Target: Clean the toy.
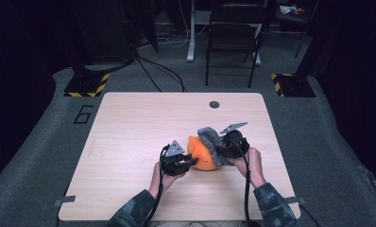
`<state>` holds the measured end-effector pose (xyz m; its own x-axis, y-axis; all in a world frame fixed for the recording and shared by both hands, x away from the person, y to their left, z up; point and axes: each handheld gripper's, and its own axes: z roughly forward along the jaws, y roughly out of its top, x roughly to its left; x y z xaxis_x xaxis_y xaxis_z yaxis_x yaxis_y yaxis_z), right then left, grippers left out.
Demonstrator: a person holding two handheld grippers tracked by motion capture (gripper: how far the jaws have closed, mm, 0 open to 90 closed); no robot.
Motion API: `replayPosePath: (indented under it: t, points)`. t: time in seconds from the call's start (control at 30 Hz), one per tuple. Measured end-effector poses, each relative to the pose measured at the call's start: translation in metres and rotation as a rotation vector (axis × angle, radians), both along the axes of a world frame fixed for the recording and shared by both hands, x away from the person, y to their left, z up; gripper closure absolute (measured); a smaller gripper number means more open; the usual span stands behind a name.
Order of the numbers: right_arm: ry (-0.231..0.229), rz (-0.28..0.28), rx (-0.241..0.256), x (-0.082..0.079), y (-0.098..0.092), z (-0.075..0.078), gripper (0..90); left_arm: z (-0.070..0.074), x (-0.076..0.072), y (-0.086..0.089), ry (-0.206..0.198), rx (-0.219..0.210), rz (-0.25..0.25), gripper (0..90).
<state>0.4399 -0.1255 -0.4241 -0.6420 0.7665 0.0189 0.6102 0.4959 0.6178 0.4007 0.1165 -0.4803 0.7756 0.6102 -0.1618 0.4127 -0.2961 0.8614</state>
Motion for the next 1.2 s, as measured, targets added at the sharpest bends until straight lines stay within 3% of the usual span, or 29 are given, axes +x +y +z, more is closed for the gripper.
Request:
replayPosePath:
  t: [0.37,0.73,0.8,0.83,0.93,1.0,1.2]
  points:
    - [0.063,-0.058,0.027,0.012,-0.02,-0.015,78.0,0.0,0.0,0.0,0.001,-0.002,-0.008,73.2]
    - [0.102,-0.126,-0.001,0.021,-0.032,-0.033,78.0,-0.001,0.0,0.0,-0.001,-0.003,-0.008,73.0]
    - [0.113,-0.131,-0.016,0.023,-0.034,-0.037,78.0,-0.001,0.0,0.0,0.004,-0.007,-0.003,73.0]
    - [0.13,-0.143,-0.065,0.026,-0.036,-0.046,77.9,-0.002,0.001,0.001,0.006,-0.013,0.003,72.9]
    - [0.142,-0.175,-0.099,0.03,-0.04,-0.058,78.0,-0.002,0.001,0.002,0.007,-0.011,0.002,72.8]
    - [0.145,-0.173,-0.091,0.031,-0.041,-0.058,78.0,-0.001,0.001,0.003,0.008,-0.005,-0.003,72.7]
    - [0.072,-0.171,-0.089,0.025,-0.042,-0.032,78.0,-0.002,0.001,0.004,0.003,-0.007,0.004,72.5]
